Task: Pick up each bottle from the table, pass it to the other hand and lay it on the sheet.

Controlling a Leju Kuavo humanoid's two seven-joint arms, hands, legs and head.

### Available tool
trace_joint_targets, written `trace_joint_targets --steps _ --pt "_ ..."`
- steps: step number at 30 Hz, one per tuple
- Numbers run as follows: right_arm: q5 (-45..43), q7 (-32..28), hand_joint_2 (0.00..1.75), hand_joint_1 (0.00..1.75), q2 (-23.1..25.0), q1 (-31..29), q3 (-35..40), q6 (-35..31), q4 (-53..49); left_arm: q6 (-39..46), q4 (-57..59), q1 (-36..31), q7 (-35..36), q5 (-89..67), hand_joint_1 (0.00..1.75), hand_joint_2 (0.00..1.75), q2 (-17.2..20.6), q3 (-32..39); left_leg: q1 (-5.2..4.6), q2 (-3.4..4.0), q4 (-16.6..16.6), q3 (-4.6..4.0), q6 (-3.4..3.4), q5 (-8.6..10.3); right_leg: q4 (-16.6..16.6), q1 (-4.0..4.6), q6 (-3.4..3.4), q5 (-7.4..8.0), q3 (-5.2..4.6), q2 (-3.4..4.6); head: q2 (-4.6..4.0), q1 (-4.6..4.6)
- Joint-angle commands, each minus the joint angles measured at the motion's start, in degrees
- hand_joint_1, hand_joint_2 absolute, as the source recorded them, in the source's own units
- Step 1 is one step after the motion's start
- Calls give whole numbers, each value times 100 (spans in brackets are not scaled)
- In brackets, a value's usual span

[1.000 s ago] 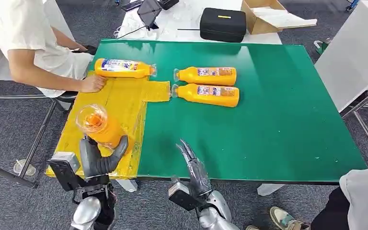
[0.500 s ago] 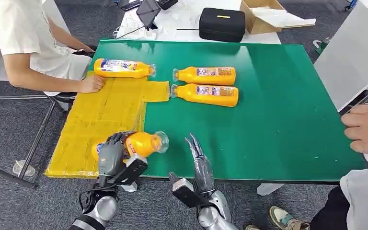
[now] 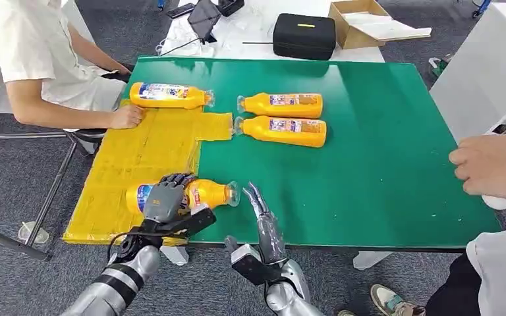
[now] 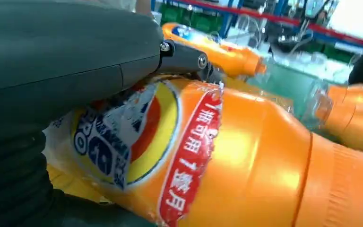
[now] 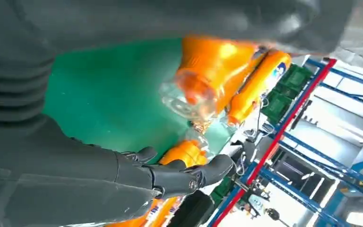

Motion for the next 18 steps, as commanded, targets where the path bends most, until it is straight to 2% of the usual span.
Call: trace_joint_targets --steps 1,4,5,18 --pt "-63 -2 0 0 -130 -206 219 56 116 -458 1093 -435 147 70 9 175 -19 -87 4 20 -3 21 -2 -6 -6 5 -10 2 16 19 0 0" --pt "-107 -2 0 0 -154 -193 211 77 120 -1006 1195 -544 117 132 2 175 17 -110 8 13 3 21 -4 -10 -3 11 -20 0 16 11 0 -2" --pt "-118 -2 175 0 -168 -189 220 84 105 -1160 1206 -575 107 152 0 175 38 -117 4 9 -2 17 -4 -3 -4 7 -18 4 12 6 0 2" --pt "-193 -2 175 0 -153 -203 229 82 154 -1336 1185 -625 84 169 0 175 54 -151 6 16 -2 28 -5 -5 -6 10 -23 4 26 21 0 0"
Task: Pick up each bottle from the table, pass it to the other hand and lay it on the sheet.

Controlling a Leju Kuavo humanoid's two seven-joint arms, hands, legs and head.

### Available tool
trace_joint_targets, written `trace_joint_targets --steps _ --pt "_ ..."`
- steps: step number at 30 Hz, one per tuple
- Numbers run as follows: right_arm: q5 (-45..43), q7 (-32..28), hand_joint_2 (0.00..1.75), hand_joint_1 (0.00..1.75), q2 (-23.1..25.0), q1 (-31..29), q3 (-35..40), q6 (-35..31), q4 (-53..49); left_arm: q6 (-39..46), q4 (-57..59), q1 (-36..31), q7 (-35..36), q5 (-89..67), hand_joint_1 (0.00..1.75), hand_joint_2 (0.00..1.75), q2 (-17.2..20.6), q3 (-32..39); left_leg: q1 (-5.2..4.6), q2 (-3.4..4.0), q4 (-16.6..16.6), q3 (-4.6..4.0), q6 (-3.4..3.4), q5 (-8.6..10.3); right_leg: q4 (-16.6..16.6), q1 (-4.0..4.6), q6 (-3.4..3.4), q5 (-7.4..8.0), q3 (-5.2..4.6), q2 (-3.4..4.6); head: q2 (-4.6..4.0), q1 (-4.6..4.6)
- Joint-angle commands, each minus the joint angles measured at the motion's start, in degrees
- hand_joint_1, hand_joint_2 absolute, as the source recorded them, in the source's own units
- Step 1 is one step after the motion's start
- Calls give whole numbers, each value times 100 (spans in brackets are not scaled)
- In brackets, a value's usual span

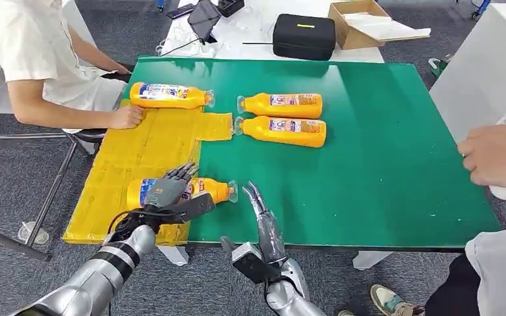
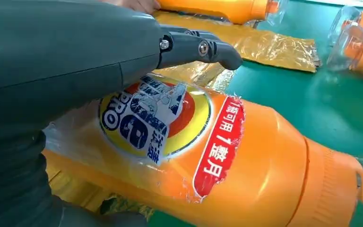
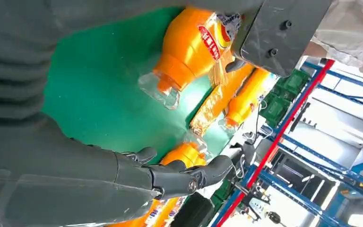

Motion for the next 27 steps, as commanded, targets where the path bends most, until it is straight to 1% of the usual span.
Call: trace_joint_targets --steps 1,4,8,12,13,14,15,16,19,20,21,22,23,24,25,26,27 --pt "-53 -2 175 0 -132 -178 137 2 161 -25 384 82 -62 77 0 175 44 -113 2 14 -3 19 -1 -7 -5 3 -8 -2 15 15 0 0" --pt "-76 -2 175 0 -169 -130 157 -36 87 290 -3 278 -466 300 0 175 -30 17 3 13 -3 22 -1 -9 -6 4 -9 -3 18 15 0 0" --pt "-108 -2 175 0 -200 -118 146 -25 52 172 -686 538 -1056 770 0 175 -44 168 2 6 -1 16 0 -8 -4 4 -8 -5 14 7 0 -2" --pt "-108 -2 175 0 -200 -118 146 -25 52 172 -686 538 -1056 770 0 175 -44 168 1 4 1 3 0 -5 -2 2 -5 -5 3 3 0 0" --pt "-108 -2 175 0 -200 -118 146 -25 52 172 -686 538 -1056 770 0 175 -44 168 5 5 4 10 0 -11 -2 5 -8 -9 11 5 0 0" --pt "-107 -2 175 0 -196 -103 146 -37 67 87 -992 656 -1199 1009 0 175 -49 235 3 4 2 0 0 -6 -1 2 -4 -7 1 3 0 2" --pt "-104 -2 175 0 -191 -93 143 -41 71 108 -1145 714 -1299 1105 0 175 -67 266 3 7 2 -3 0 -7 -1 2 -4 -6 -3 6 0 0" --pt "-96 -2 175 0 -200 -65 141 -64 57 173 -1544 865 -1419 1206 0 175 -68 237 6 7 5 2 -1 -12 -2 5 -7 -10 3 7 0 0" --pt "-85 -2 175 0 -205 -21 148 -119 34 602 -2429 1197 -1437 1216 0 175 -82 9 3 -2 4 -11 0 -10 -1 2 -5 -11 -10 -2 0 0" --pt "-86 -2 175 0 -205 -17 147 -123 32 632 -2537 1237 -1455 1228 0 175 -95 -25 7 -3 11 -4 -1 -19 4 6 -8 -19 -1 -2 0 0" --pt "-90 -2 175 0 -199 -2 132 -140 24 676 -2909 1386 -1498 1333 0 175 -71 -116 3 -3 7 -19 0 -11 2 1 -4 -13 -17 -4 0 -2" --pt "-97 -2 175 0 -200 8 121 -143 15 687 -3063 1451 -1483 1380 0 175 -77 -155 10 -4 19 4 -1 -31 9 10 -12 -30 9 -2 0 0" --pt "-107 -2 175 0 -207 34 94 -156 -15 674 -3313 1558 -1535 1599 0 175 -83 -178 2 1 5 -23 1 -11 0 1 -3 -12 -22 1 0 0" --pt "-115 -2 175 0 -219 61 65 -163 -55 643 -3563 1678 -1569 1859 0 175 -113 -186 0 2 3 -34 1 -7 0 -1 0 -8 -33 1 0 0" --pt "-115 -2 175 0 -219 61 65 -163 -55 643 -3563 1678 -1569 1859 0 175 -113 -186 4 2 8 -22 1 -16 2 3 -3 -17 -19 2 0 0" --pt "-142 -2 175 0 -250 122 -33 -126 -115 437 -3996 1957 -1502 2511 0 175 -271 -73 2 0 5 -32 1 -10 0 1 5 -15 -28 -1 0 0" --pt "20 -2 175 0 -329 164 -118 -140 -130 388 -4345 2232 -1436 3061 0 175 -440 33 6 3 11 -18 1 -21 3 5 0 -23 -14 3 0 -2"
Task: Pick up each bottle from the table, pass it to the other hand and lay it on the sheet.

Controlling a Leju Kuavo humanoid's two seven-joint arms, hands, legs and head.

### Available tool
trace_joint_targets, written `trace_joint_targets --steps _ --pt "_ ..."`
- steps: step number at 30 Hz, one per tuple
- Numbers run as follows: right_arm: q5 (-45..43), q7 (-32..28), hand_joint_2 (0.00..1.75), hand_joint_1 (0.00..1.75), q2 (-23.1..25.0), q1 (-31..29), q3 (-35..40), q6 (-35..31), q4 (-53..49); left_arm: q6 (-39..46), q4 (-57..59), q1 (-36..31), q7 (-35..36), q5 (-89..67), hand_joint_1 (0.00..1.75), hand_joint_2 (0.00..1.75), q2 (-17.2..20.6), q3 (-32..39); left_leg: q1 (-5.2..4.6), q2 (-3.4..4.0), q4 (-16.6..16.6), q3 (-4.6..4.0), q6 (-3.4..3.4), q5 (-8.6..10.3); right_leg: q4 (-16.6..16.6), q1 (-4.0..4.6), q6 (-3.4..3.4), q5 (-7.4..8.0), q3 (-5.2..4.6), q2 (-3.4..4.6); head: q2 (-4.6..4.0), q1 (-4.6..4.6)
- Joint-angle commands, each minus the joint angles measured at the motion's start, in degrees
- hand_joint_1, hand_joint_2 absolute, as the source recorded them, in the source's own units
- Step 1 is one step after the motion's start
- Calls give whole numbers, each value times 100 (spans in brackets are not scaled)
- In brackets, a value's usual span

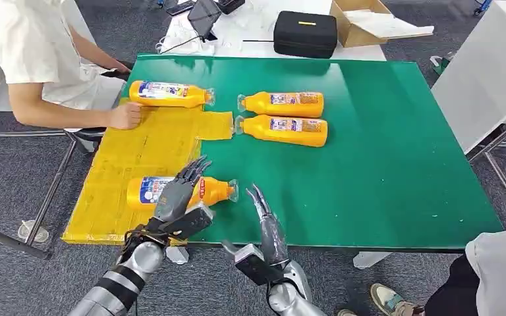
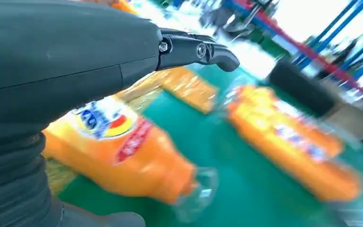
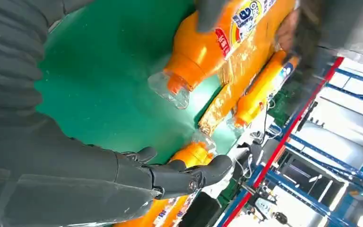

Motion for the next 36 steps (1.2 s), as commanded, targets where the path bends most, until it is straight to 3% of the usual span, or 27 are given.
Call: trace_joint_targets --steps 1,4,6,19,21,24,31,36 --pt "264 -2 175 0 -317 123 -240 -181 -139 -171 -2226 1136 145 1858 0 175 -437 4 1 -5 2 11 2 -11 0 1 -4 -11 13 -4 0 0" --pt "1095 -2 175 0 -411 280 -1037 -170 -339 -76 -2361 1374 192 2211 0 175 -353 -317 1 -6 3 28 6 -23 -3 1 -4 -21 34 -3 0 -2" --pt "2457 247 175 0 -407 402 -1913 -282 -481 140 -2232 1462 212 2526 0 175 -360 -291 1 -10 2 28 10 -25 -6 1 -4 -21 35 -8 0 2" --pt "2405 182 175 0 -435 400 -1957 -240 -492 186 -2151 1406 142 2594 0 175 -321 -322 2 -7 4 24 9 -27 -3 3 -4 -19 29 -2 0 -2" --pt "3418 399 175 0 -351 524 -2677 -282 -773 267 -2100 1476 230 2735 0 175 -376 -241 3 -5 5 27 10 -29 -2 4 -5 -21 33 -1 0 -2" --pt "4232 578 175 0 -528 515 -3305 -282 -940 501 -1931 1516 193 2653 0 175 -374 -256 3 -10 9 40 11 -37 0 4 -6 -30 49 -5 0 -2" --pt "4932 1029 175 0 -944 322 -3152 -282 -644 642 -2024 1561 100 2681 0 175 -406 -209 -2 -9 4 19 13 -24 -7 -2 1 -16 30 -2 0 0" --pt "5381 1562 175 0 -1181 -214 -2827 -282 -92 623 -1979 1412 201 2763 0 175 -475 -316 -7 -6 2 2 13 -16 -4 -6 5 -7 9 1 0 -2"
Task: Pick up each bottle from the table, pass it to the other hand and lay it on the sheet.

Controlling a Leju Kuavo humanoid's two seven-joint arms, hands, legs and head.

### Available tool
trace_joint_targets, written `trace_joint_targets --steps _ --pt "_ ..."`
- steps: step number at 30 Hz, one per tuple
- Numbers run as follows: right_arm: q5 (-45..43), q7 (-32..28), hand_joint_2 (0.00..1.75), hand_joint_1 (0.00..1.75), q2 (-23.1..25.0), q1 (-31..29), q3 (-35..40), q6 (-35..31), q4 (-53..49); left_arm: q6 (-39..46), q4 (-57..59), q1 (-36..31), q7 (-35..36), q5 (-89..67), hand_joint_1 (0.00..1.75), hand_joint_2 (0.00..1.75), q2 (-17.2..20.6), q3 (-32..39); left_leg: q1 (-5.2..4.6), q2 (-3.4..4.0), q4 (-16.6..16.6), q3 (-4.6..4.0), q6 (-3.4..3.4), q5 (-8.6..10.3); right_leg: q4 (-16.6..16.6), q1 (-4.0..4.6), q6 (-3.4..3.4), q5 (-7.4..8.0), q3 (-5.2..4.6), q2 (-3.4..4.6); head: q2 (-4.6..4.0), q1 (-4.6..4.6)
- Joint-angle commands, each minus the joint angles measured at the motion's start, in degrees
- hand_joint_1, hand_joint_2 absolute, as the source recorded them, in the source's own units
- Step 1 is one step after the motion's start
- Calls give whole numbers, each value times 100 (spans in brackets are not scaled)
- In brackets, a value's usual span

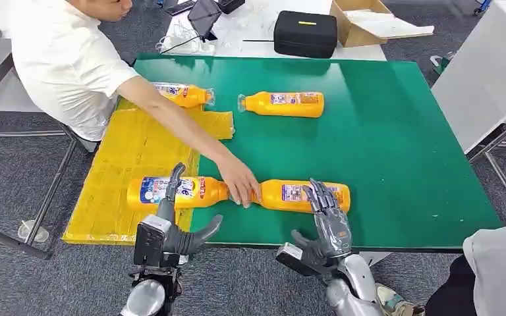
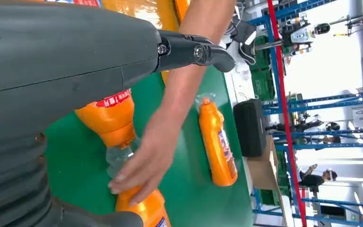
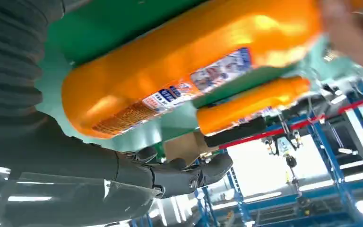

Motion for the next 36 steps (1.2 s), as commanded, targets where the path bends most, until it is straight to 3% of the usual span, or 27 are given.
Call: trace_joint_targets --steps 1,5,9,11,12,15,19,30,33,34,35,36 --pt "455 580 175 0 -521 -831 256 -20 867 -19 235 -235 106 117 0 175 -59 -154 5 7 4 25 -2 -11 1 6 -12 -8 24 9 0 0" --pt "465 829 175 0 -718 -1344 564 9 1618 -43 366 -337 103 165 0 175 -70 -280 4 9 1 25 0 -7 -4 6 -9 -2 24 10 0 0" --pt "463 821 175 0 -737 -1372 564 19 1623 -44 367 -339 103 165 0 175 -75 -285 6 10 3 31 0 -10 -4 7 -10 -4 30 11 0 0" --pt "459 925 175 0 -788 -1590 699 74 1962 -38 416 -377 98 195 0 175 -73 -330 3 8 -1 19 0 -3 -4 4 -6 0 17 7 0 0" --pt "543 1180 175 0 -865 -2015 864 141 2472 -52 519 -449 104 251 0 175 -69 -414 5 11 2 27 0 -7 -4 6 -9 -3 26 10 0 0" --pt "595 1272 175 0 -897 -2283 930 291 2723 -53 542 -498 99 262 0 175 -75 -450 3 13 2 23 1 -5 -1 3 -10 -1 22 10 0 0" --pt "580 1287 175 0 -889 -2318 926 319 2775 -52 539 -506 98 264 0 175 -77 -455 6 11 7 35 0 -12 1 7 -14 -8 35 9 0 0" --pt "280 1354 175 0 -878 -2409 1042 1719 3488 -60 745 -612 208 222 0 175 -86 -549 6 -2 -1 24 0 -1 -6 7 -10 -1 25 -5 0 0" --pt "267 1335 175 0 -909 -2426 1040 1743 3484 -60 747 -618 210 224 0 175 -92 -549 9 -2 1 41 -1 -5 -7 10 -13 -3 40 -3 0 -2" --pt "267 1335 175 164 -909 -2426 1040 1743 3484 -60 747 -618 210 224 0 175 -92 -549 9 -2 0 47 -1 -5 -9 10 -12 -2 43 -5 0 2" --pt "269 1348 175 175 -938 -2474 1118 2071 3527 -74 751 -625 209 225 0 175 -91 -558 6 -1 -2 49 -1 -2 -9 7 -10 0 42 -3 0 -2" --pt "271 1357 175 175 -964 -2499 1162 2222 3542 -82 758 -633 208 226 0 175 -93 -561 8 -5 -2 55 -2 -1 -10 9 -12 0 49 -6 0 2"
